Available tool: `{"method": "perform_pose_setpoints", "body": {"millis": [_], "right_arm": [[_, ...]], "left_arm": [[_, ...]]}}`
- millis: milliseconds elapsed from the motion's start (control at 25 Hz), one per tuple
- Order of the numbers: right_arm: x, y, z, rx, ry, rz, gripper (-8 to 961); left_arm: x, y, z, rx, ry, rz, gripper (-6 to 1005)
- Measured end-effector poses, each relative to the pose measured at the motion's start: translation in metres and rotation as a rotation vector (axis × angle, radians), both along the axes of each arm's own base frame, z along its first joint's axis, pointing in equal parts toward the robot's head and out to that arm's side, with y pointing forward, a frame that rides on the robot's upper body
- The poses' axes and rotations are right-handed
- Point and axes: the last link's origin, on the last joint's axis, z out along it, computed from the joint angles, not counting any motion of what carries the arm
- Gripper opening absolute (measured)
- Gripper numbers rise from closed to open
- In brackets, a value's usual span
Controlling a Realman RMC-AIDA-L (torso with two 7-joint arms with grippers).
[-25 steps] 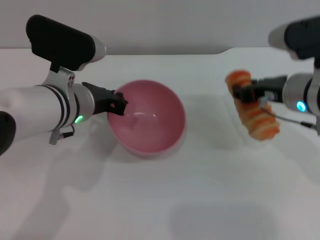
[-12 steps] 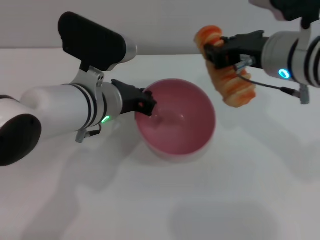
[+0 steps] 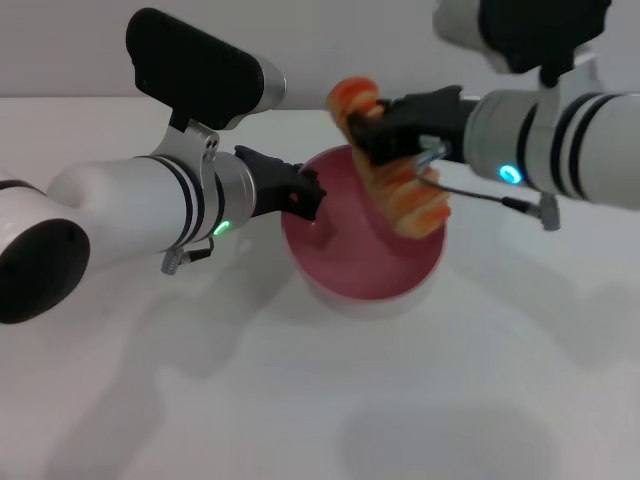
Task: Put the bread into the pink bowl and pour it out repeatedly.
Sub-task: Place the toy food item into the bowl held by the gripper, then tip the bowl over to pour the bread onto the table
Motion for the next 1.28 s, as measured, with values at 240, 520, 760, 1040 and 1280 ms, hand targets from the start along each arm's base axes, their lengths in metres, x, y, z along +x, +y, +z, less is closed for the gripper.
{"method": "perform_pose_setpoints", "body": {"millis": [240, 520, 760, 1040, 1280], "right_arm": [[-0.003, -0.003, -0.004, 0.003, 0.020, 0.025, 290], [-0.007, -0.006, 0.001, 0.014, 0.051, 0.025, 515], [-0.008, -0.008, 0.019, 0.066, 0.087, 0.020, 707], [0.052, 0.004, 0.102, 0.333, 0.108, -0.159, 734], [0.112, -0.008, 0.121, 0.381, 0.086, -0.346, 734]], "left_arm": [[0.000, 0.000, 0.001, 0.001, 0.003, -0.005, 50], [-0.006, 0.002, 0.004, 0.011, 0.012, 0.007, 50], [-0.010, 0.005, 0.006, 0.021, 0.038, -0.007, 50], [-0.009, 0.014, 0.023, 0.077, 0.297, -0.197, 51], [0.013, 0.005, 0.024, 0.055, 0.547, -0.342, 51]]}}
